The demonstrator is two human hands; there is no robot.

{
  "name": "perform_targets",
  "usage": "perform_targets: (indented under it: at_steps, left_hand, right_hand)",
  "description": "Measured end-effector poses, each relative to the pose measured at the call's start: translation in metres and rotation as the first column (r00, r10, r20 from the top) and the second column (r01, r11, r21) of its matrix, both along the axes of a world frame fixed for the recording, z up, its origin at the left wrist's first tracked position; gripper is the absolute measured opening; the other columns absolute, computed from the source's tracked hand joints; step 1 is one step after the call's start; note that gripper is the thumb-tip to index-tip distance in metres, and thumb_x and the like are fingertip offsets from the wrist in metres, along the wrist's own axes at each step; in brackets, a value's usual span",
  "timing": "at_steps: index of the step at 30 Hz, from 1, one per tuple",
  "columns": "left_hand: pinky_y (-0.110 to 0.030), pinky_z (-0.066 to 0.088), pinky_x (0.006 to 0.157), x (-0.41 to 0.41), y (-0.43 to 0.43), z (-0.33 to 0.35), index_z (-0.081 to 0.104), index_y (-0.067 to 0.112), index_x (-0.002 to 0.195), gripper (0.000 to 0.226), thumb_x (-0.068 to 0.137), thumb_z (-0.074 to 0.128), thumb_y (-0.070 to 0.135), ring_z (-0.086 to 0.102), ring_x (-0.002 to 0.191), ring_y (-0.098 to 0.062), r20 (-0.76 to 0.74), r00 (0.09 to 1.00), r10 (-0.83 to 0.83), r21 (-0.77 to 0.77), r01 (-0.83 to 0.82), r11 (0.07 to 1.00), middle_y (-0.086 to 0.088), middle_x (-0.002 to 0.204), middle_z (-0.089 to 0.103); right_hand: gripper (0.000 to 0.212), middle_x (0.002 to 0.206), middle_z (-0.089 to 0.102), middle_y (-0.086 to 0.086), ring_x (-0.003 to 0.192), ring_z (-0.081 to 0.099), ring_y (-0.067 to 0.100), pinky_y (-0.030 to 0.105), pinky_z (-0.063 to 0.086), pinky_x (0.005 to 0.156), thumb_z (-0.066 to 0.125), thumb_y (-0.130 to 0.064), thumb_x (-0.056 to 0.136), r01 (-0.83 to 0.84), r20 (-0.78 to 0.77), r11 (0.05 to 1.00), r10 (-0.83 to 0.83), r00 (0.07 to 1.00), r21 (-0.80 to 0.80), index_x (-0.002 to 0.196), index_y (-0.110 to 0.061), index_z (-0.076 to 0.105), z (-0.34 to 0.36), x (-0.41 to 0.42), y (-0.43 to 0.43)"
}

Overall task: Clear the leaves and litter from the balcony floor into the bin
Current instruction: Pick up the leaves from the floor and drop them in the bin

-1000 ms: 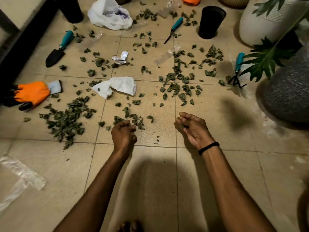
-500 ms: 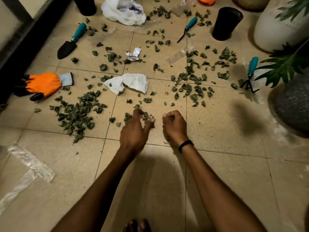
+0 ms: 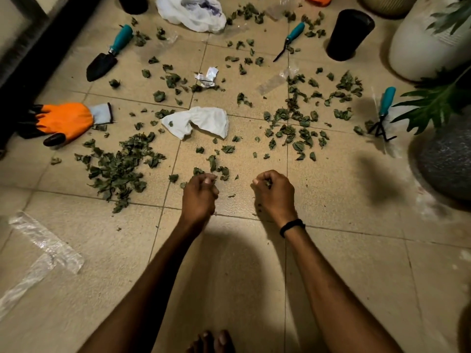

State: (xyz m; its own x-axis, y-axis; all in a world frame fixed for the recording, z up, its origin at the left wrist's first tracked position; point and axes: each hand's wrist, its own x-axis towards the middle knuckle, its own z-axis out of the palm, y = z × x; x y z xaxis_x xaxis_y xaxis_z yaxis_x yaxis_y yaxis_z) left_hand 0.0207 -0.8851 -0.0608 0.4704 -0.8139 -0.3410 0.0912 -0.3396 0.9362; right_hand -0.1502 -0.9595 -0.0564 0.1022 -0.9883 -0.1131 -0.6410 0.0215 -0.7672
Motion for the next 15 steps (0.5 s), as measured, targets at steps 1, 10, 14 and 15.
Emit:
perform_targets:
  at_steps: [1, 10, 14, 15]
  left_hand:
    - [-0.026, 0.033, 0.044, 0.007, 0.002, 0.002, 0.063, 0.008, 0.112, 0.025, 0.107, 0.039, 0.015, 0.044, 0.054, -0.012, -0.094, 0.994, 0.047, 0.014, -0.046, 0.999, -0.006, 0.077, 0.059]
    - [-0.026, 0.033, 0.046, 0.030, 0.019, 0.010, 0.059, 0.006, 0.068, 0.048, 0.096, 0.059, 0.044, 0.041, 0.044, -0.021, -0.111, 0.963, 0.247, 0.092, -0.237, 0.967, -0.008, 0.057, 0.051]
    - [-0.036, 0.055, 0.071, 0.035, 0.017, 0.002, 0.062, 0.007, 0.085, 0.056, 0.083, 0.062, 0.064, 0.065, 0.070, -0.037, 0.181, 0.968, 0.174, 0.048, -0.186, 0.981, -0.016, 0.073, 0.067]
    - [-0.043, 0.056, 0.073, 0.035, 0.016, 0.002, 0.059, 0.016, 0.097, 0.047, 0.084, 0.062, 0.061, 0.067, 0.074, -0.034, 0.170, 0.972, 0.162, 0.055, -0.173, 0.983, -0.012, 0.081, 0.069]
  right_hand:
    - [0.002, 0.093, 0.068, -0.004, 0.087, 0.061, 0.008, 0.015, 0.046, 0.075, 0.067, -0.019, 0.092, -0.044, -0.045, 0.999, 0.044, 0.998, -0.014, 0.091, -0.020, 0.069, -0.005, 0.002, 0.005]
    - [0.024, 0.110, 0.069, 0.002, 0.101, 0.062, 0.018, 0.023, 0.044, 0.082, 0.043, -0.011, 0.101, -0.025, -0.086, 0.978, 0.043, 0.995, 0.208, 0.106, -0.014, 0.067, 0.012, 0.018, 0.006]
    - [0.018, 0.101, 0.065, 0.000, 0.093, 0.060, 0.016, 0.021, 0.037, 0.066, 0.053, -0.027, 0.101, -0.071, -0.060, 0.991, 0.078, 0.995, 0.118, 0.106, -0.012, 0.062, 0.028, 0.033, -0.010]
    - [0.022, 0.104, 0.063, 0.000, 0.094, 0.059, 0.015, 0.017, 0.037, 0.065, 0.057, -0.033, 0.098, -0.087, -0.045, 0.991, 0.092, 0.995, 0.100, 0.108, -0.014, 0.061, 0.029, 0.040, -0.012]
